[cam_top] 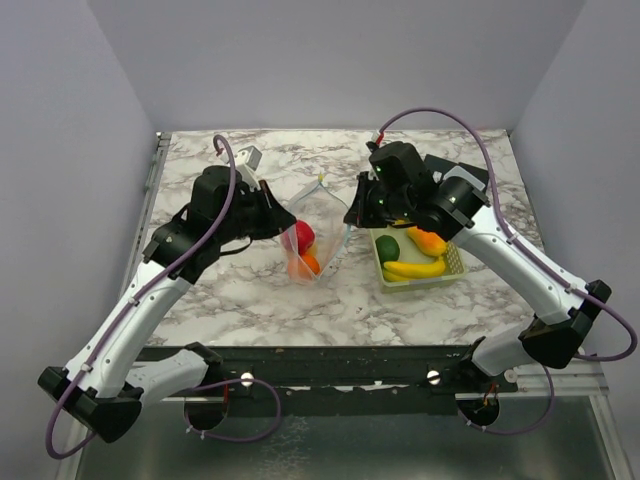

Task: Place the food in the zip-top bag and seal the zipper
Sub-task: Adjust the zipper food storage bag at the center of the board.

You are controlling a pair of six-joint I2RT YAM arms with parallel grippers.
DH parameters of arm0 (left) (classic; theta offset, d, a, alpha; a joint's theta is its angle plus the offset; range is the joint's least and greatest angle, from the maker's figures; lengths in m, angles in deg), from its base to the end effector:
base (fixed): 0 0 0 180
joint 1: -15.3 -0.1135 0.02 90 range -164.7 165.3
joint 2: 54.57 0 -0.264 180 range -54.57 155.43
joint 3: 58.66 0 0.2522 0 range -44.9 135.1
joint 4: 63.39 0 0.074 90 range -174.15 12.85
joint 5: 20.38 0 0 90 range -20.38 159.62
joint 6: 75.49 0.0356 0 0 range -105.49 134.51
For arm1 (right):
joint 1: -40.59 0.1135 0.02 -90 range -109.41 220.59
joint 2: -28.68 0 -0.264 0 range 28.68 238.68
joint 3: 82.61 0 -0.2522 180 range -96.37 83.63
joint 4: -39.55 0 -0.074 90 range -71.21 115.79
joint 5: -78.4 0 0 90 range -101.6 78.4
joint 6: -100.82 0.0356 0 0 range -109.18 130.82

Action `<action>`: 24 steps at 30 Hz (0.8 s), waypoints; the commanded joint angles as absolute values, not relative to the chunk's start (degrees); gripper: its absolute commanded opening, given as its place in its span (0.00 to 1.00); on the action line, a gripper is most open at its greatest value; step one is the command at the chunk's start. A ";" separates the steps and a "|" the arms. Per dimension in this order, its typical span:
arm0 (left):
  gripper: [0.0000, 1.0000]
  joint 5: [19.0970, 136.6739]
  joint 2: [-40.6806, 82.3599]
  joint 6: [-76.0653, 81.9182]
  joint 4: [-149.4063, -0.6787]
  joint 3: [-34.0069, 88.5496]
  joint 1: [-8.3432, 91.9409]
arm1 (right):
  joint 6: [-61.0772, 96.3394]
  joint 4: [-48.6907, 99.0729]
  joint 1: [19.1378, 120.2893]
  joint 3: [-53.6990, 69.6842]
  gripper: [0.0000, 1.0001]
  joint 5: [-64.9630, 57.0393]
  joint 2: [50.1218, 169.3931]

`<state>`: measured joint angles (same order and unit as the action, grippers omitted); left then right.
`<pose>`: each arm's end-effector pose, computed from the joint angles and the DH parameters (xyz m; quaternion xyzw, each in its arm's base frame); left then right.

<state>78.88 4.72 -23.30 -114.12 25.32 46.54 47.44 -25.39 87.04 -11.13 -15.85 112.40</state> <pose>0.1786 -0.1150 0.3979 -0.0058 0.8465 -0.3556 0.3961 0.2112 0.2183 0.4111 -0.0621 0.9042 0.2541 0.3376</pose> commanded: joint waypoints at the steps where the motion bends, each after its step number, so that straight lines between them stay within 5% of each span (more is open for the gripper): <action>1: 0.00 80.10 6.73 -18.62 -123.06 30.47 46.68 | 46.43 -28.74 87.33 -11.35 0.01 -17.41 112.01; 20: 0.00 78.75 15.00 -16.81 -111.82 17.20 46.32 | 45.80 -23.12 86.73 -9.14 0.01 -14.64 125.45; 24: 0.00 78.12 13.67 -17.13 -112.03 18.18 46.32 | 46.79 -20.59 86.81 -7.19 0.17 -15.04 122.23</action>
